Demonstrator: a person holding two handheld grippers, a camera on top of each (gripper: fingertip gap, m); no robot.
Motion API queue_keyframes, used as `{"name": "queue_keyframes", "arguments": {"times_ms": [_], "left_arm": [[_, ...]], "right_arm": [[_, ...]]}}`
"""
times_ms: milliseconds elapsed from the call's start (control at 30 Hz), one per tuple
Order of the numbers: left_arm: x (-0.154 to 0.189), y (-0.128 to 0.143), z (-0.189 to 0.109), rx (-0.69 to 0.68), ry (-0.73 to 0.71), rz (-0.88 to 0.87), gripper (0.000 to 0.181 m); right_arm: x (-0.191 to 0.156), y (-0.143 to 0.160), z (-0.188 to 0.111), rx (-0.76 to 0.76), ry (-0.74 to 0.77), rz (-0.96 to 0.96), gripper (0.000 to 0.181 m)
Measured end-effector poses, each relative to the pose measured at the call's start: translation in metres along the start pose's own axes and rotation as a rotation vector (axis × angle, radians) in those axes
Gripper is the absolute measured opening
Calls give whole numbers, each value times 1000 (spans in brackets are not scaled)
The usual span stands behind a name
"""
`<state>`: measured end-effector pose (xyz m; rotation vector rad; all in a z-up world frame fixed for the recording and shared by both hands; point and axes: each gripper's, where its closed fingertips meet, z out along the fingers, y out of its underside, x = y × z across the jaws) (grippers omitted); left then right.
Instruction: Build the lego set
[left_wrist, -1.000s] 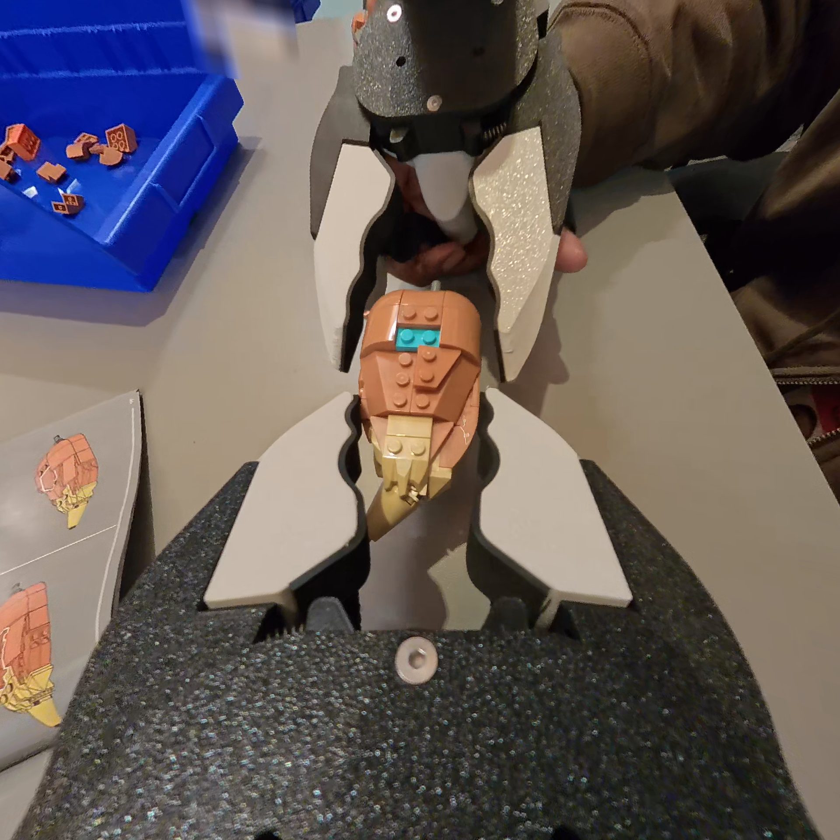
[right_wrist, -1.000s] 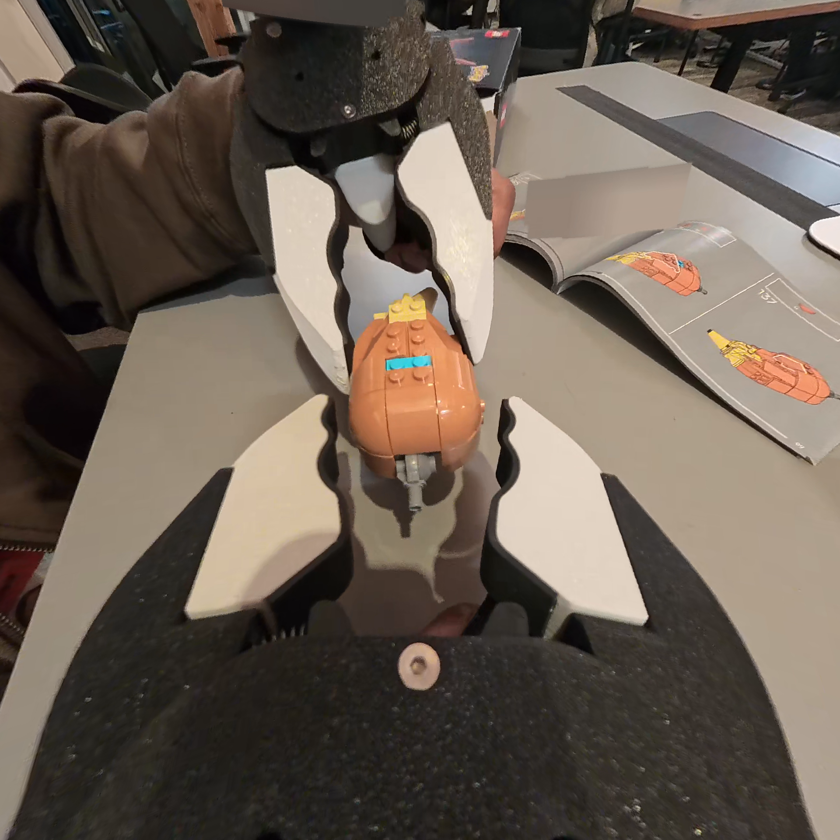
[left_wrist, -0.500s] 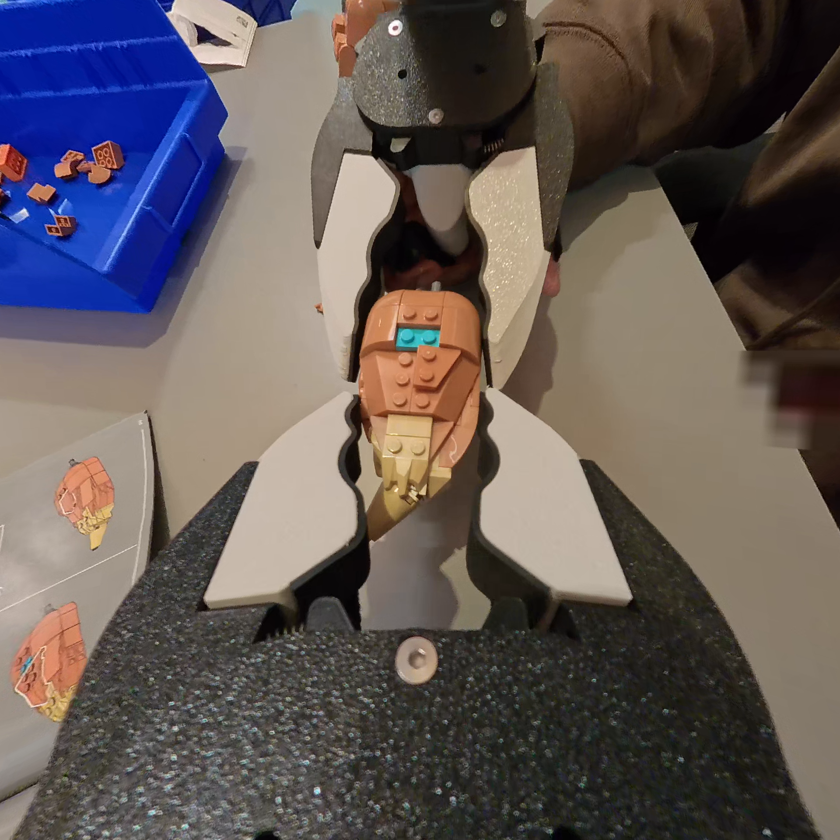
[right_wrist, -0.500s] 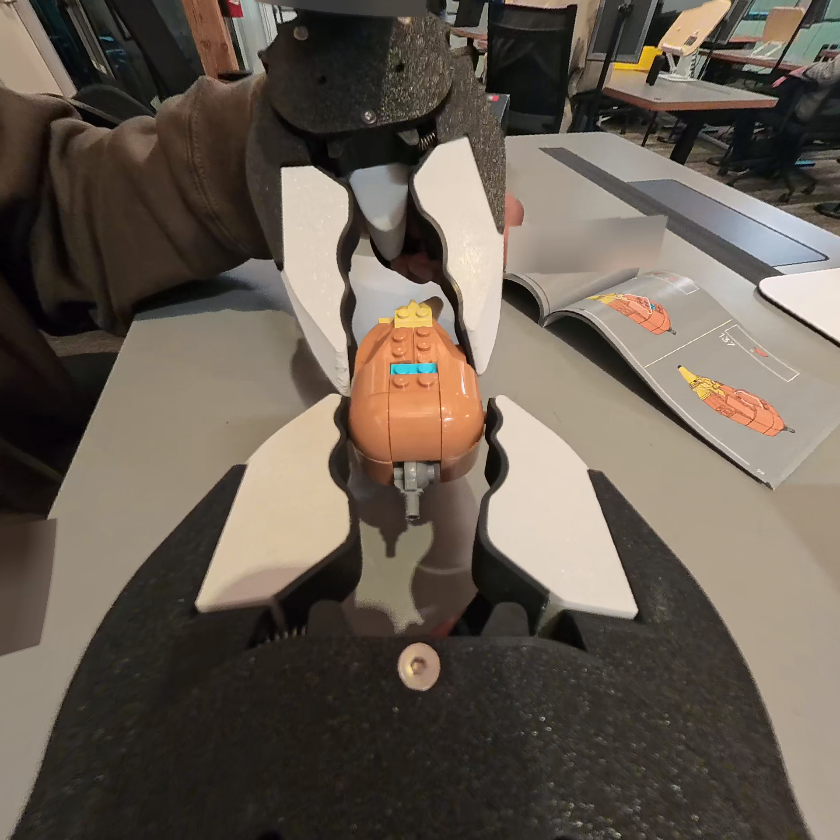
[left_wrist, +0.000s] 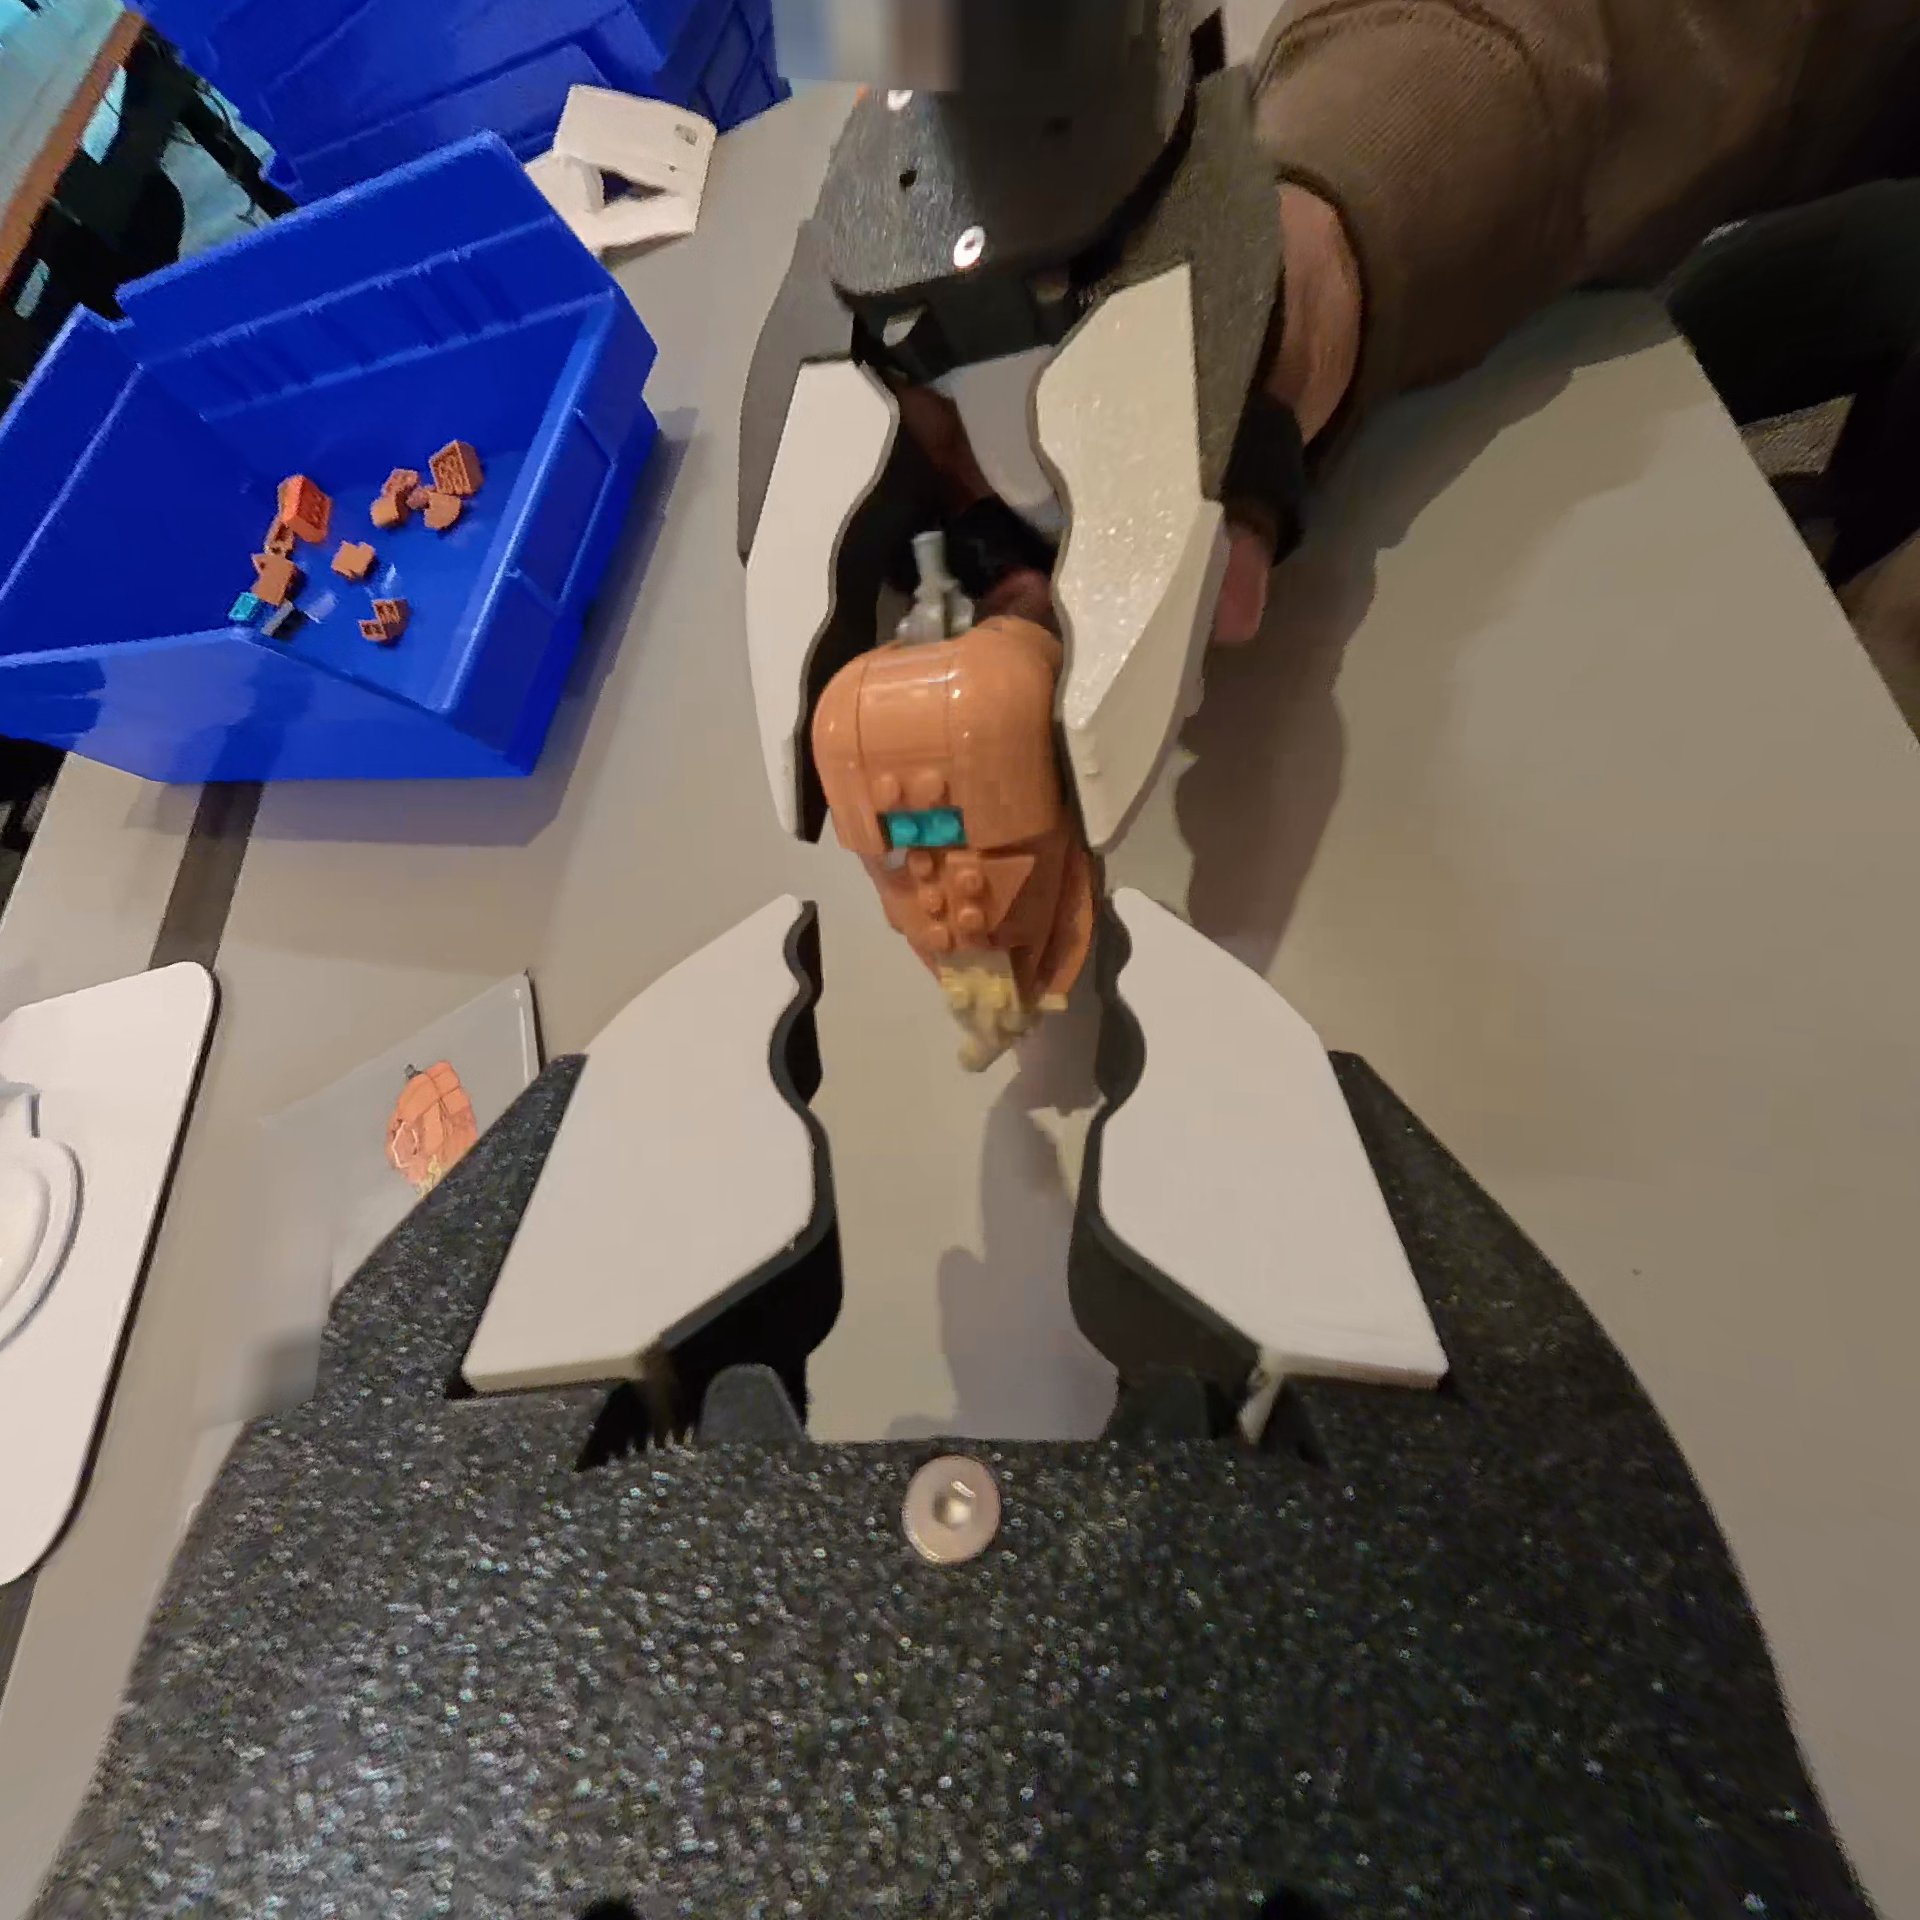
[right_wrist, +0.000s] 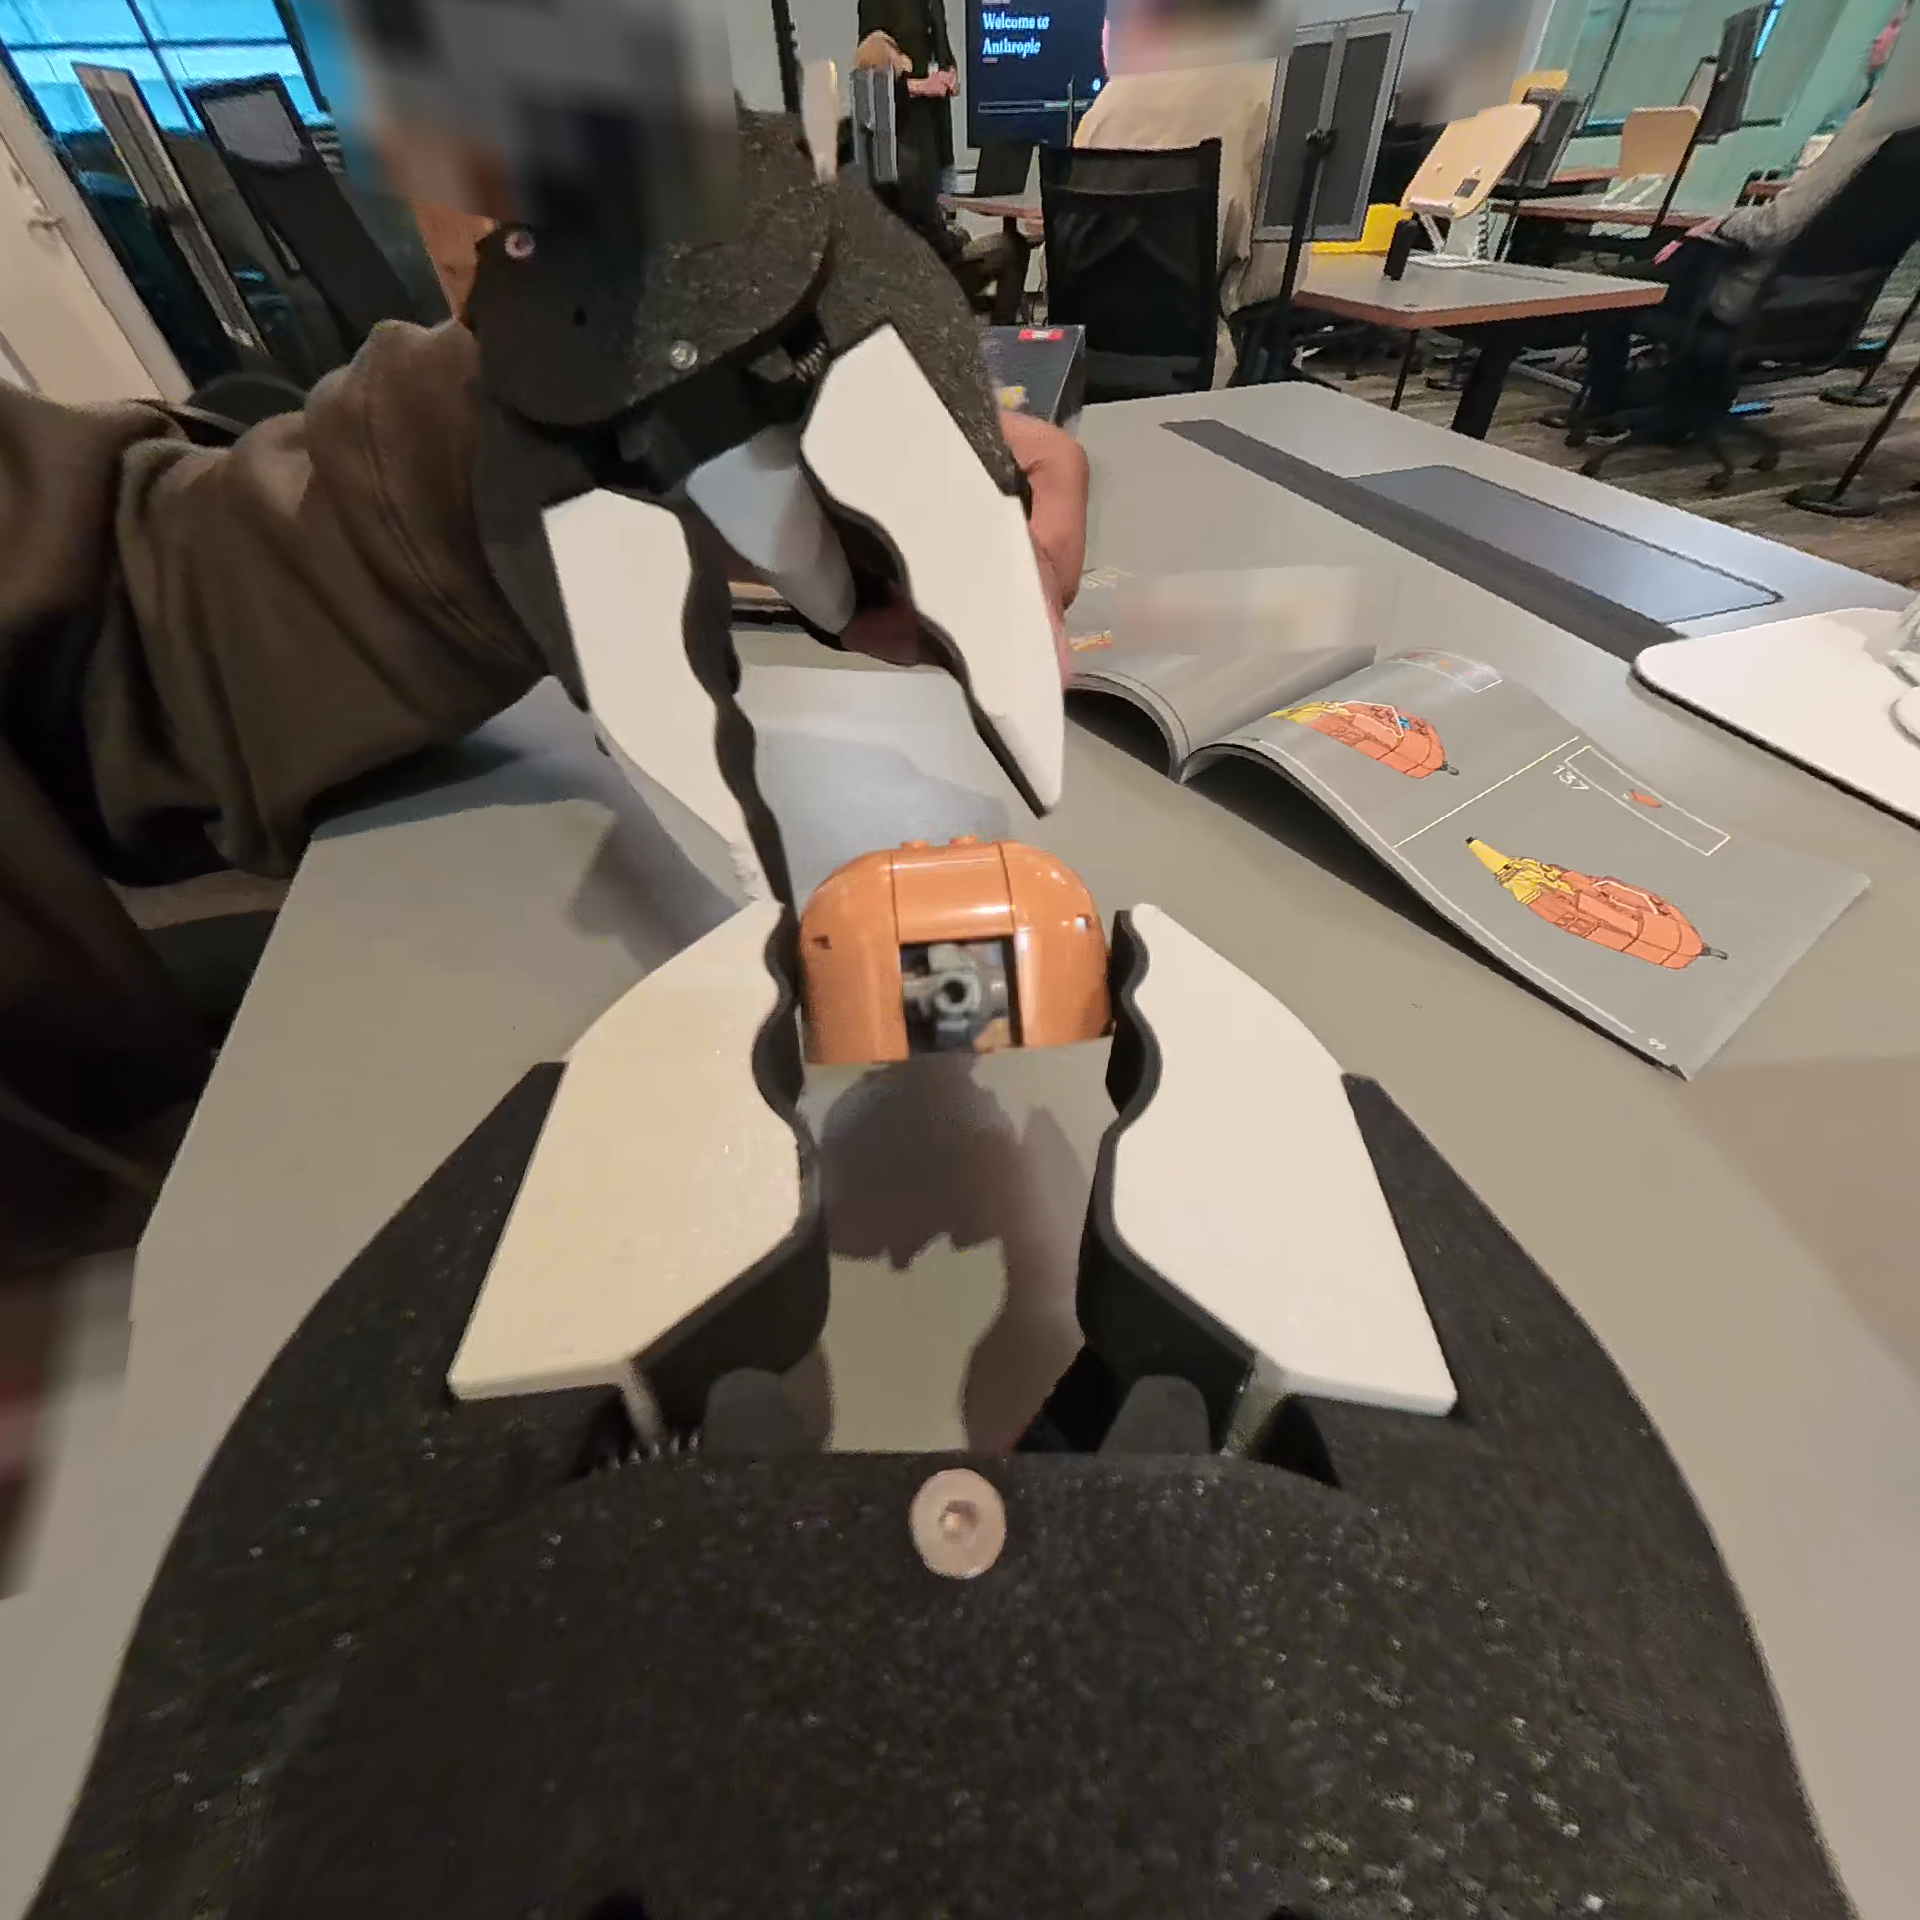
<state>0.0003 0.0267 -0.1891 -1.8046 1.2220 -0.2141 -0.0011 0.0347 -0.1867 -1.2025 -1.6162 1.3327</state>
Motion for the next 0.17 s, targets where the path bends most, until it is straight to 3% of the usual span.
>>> {"name": "queue_keyframes", "arguments": {"times_ms": [33,167], "left_arm": [[1,-1,0,14,6,-1,51],[5,14,11,-27,21,-10,51]], "right_arm": [[1,2,0,-4,-1,14,57],[7,11,2,-51,-1,62,57]]}}
